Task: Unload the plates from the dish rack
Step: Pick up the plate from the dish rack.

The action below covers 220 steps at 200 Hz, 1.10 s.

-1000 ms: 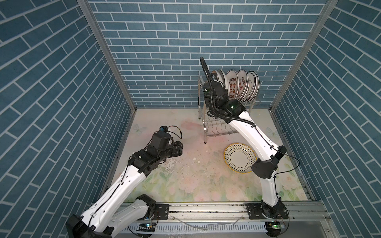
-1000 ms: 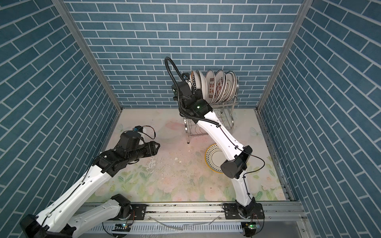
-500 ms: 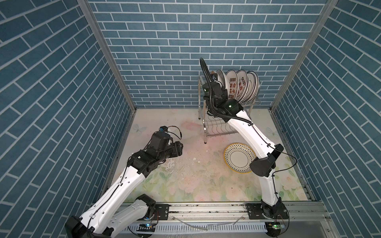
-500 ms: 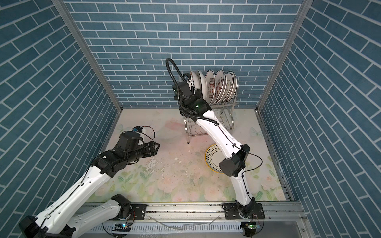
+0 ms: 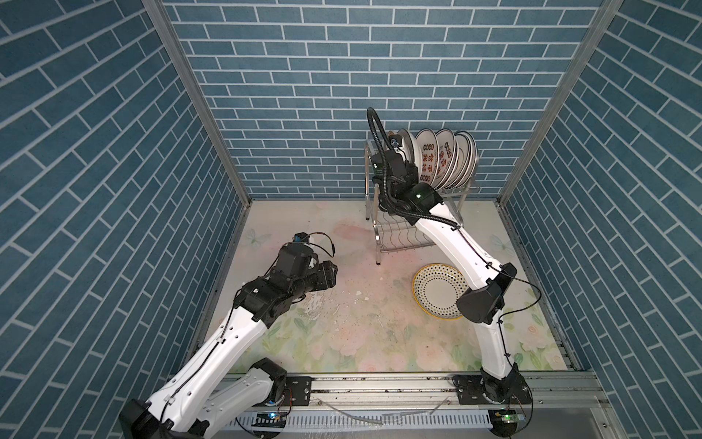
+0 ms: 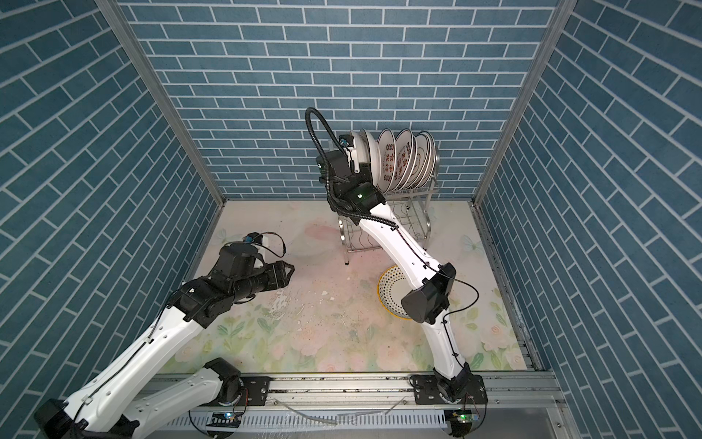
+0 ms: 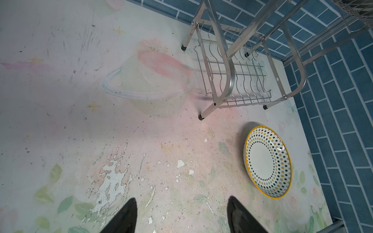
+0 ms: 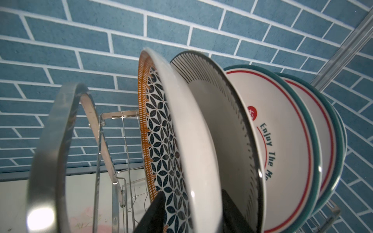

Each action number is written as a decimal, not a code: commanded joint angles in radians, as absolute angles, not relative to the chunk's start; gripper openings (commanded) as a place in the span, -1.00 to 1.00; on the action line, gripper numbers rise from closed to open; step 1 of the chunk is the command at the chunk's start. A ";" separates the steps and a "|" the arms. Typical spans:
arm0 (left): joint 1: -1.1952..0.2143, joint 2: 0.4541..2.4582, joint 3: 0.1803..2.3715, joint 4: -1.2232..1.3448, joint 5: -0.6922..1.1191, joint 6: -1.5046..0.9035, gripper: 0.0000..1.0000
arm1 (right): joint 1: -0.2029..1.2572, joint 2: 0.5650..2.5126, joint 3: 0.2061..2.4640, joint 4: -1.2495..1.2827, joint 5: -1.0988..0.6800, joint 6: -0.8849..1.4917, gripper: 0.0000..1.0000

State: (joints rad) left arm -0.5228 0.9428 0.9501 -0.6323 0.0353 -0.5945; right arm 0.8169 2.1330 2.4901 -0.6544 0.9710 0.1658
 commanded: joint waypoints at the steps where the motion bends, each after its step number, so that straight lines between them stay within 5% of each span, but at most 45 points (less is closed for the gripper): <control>1: -0.517 0.925 0.939 -0.642 0.042 -0.594 0.44 | 0.815 2.163 2.516 -0.601 0.977 0.137 -0.26; 48: -0.517 0.920 0.936 -0.643 0.046 -0.594 0.44 | 0.818 2.172 2.513 -0.570 0.990 0.121 -0.54; 220: -0.472 0.891 0.925 -0.661 0.081 -0.583 0.44 | 0.859 2.227 2.483 -0.328 1.135 -0.061 -1.00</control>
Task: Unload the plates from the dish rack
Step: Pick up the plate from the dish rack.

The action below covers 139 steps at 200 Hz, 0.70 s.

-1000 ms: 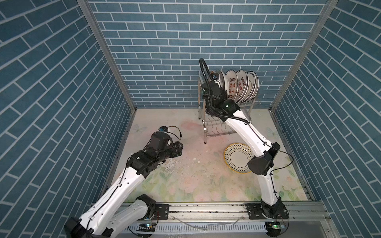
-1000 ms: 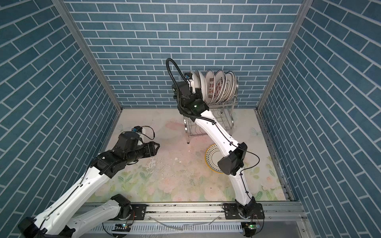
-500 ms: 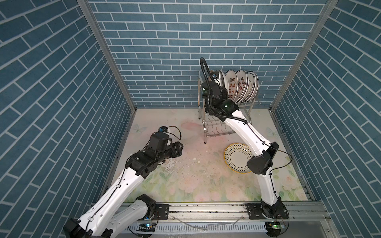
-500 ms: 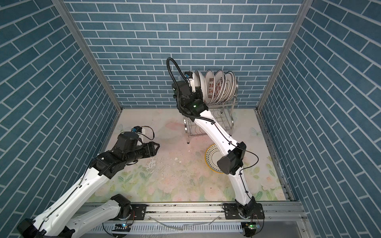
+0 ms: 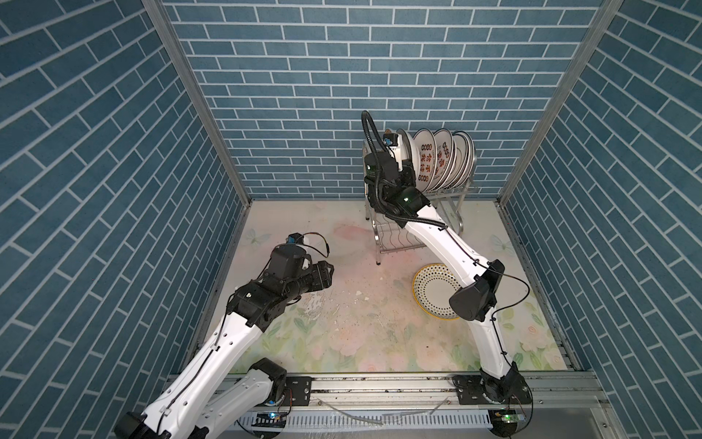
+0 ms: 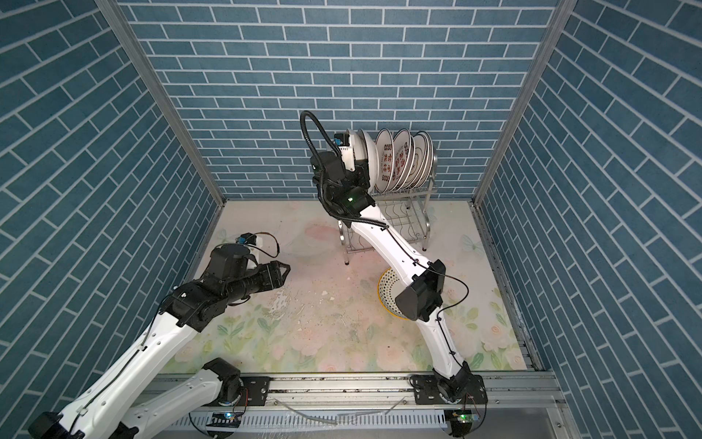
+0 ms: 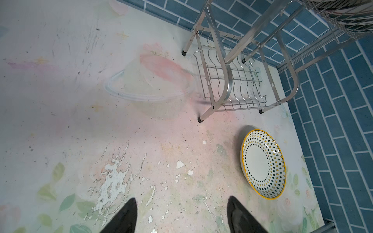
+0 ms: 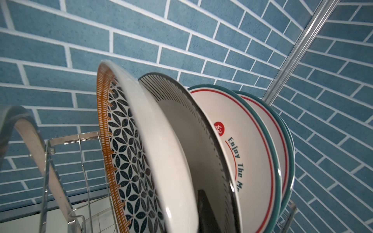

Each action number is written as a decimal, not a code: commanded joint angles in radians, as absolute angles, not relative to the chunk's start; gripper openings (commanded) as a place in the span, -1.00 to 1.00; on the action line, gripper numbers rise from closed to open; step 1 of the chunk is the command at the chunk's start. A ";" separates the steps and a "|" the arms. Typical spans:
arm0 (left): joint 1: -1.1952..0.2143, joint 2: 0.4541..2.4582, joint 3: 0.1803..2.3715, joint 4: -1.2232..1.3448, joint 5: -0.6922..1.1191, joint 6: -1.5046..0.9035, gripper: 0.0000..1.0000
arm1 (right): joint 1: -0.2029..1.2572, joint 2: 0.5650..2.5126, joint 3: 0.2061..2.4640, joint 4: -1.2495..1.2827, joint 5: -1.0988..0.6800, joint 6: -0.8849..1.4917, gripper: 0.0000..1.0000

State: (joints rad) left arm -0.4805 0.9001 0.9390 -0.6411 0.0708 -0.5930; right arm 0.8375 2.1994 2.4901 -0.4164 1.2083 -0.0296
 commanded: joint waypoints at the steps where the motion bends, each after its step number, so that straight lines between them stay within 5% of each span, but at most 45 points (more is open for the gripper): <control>1: -0.471 0.890 0.925 -0.662 0.081 -0.583 0.44 | 0.860 2.227 2.482 -0.327 1.135 -0.061 -1.00; 139: -0.467 0.900 0.908 -0.638 0.103 -0.586 0.43 | 0.890 2.200 2.403 0.168 1.212 -0.437 -1.00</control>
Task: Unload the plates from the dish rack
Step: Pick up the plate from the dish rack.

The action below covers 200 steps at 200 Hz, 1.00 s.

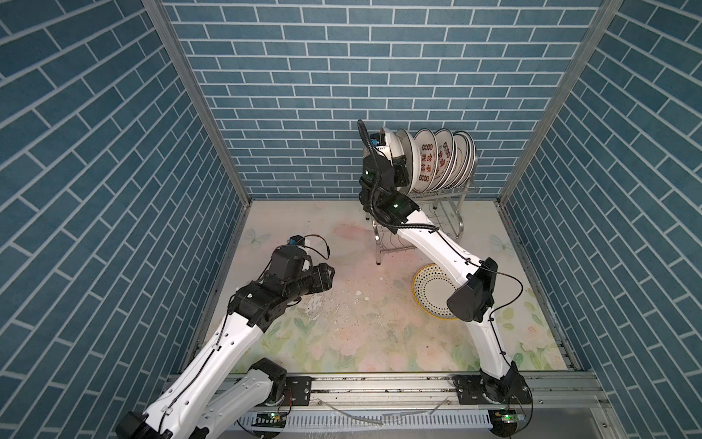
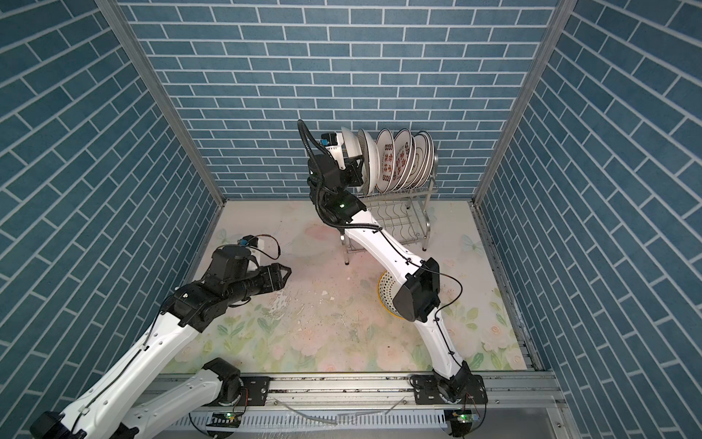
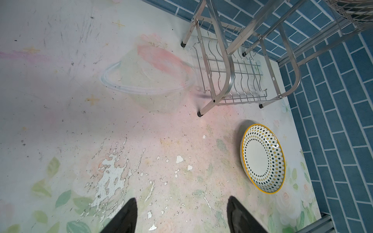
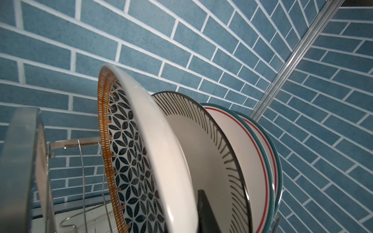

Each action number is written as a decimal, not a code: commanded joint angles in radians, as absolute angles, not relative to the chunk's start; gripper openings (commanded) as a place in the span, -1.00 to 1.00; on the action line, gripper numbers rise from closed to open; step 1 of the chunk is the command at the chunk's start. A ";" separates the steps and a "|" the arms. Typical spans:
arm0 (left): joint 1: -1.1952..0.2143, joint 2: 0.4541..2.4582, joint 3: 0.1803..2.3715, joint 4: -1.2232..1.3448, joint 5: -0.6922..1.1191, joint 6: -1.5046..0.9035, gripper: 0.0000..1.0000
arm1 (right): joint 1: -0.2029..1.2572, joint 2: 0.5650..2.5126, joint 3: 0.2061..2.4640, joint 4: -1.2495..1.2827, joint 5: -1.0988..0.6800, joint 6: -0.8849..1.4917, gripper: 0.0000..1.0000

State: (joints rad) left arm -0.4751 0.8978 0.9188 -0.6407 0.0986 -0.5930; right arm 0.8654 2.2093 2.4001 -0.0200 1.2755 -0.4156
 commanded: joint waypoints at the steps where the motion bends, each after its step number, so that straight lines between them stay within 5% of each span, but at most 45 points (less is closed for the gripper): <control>1: -0.467 0.899 0.908 -0.639 0.104 -0.586 0.43 | 0.891 2.199 2.404 0.170 1.212 -0.438 -1.00; 200: -0.467 0.971 0.899 -0.576 0.115 -0.591 0.41 | 0.907 1.981 2.197 0.307 1.193 -0.488 -1.00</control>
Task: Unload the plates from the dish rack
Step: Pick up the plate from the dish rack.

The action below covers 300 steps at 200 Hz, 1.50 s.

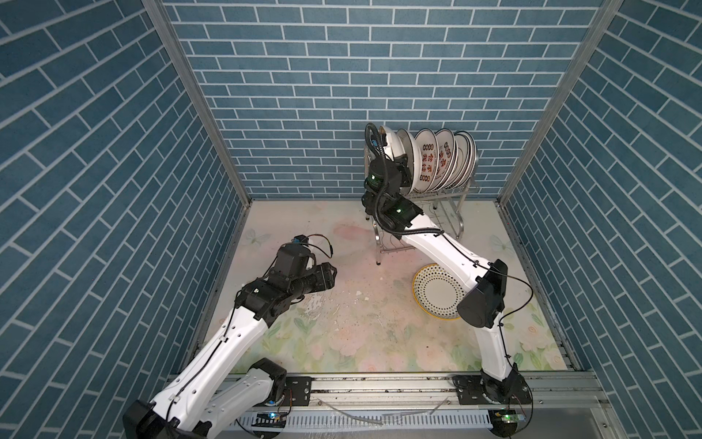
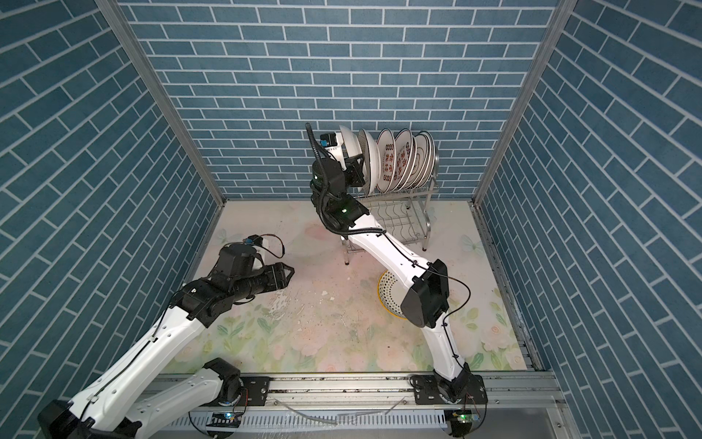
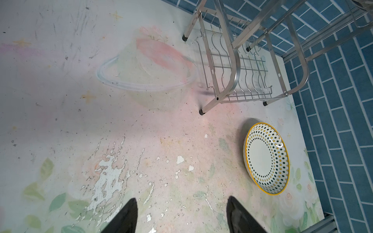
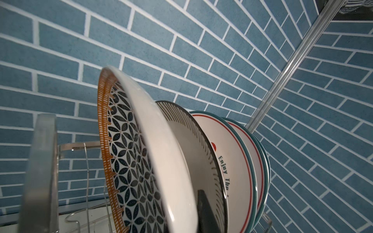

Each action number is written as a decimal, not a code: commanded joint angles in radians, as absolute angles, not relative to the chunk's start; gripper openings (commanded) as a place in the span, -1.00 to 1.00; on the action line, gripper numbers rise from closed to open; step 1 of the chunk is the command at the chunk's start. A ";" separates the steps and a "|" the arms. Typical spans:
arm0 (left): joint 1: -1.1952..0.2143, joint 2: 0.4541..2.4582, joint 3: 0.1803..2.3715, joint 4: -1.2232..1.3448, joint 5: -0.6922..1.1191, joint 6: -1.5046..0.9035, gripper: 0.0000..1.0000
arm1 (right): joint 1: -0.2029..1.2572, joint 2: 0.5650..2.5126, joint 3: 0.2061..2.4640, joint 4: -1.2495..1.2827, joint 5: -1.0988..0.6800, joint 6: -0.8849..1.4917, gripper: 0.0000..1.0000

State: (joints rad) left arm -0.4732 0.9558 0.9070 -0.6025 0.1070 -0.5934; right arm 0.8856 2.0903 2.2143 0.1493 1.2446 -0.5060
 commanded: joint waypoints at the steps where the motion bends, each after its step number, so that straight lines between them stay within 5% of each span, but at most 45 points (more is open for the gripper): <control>1: -0.466 0.973 0.899 -0.576 0.115 -0.591 0.41 | 0.908 1.981 2.197 0.308 1.193 -0.489 -1.00; 143: -0.468 1.003 0.913 -0.547 0.147 -0.603 0.38 | 0.908 1.900 2.225 0.427 1.158 -0.666 -1.00; 300: -0.540 1.134 0.988 -0.475 0.172 -0.623 0.32 | 0.905 1.476 1.854 0.560 1.152 -0.737 -1.00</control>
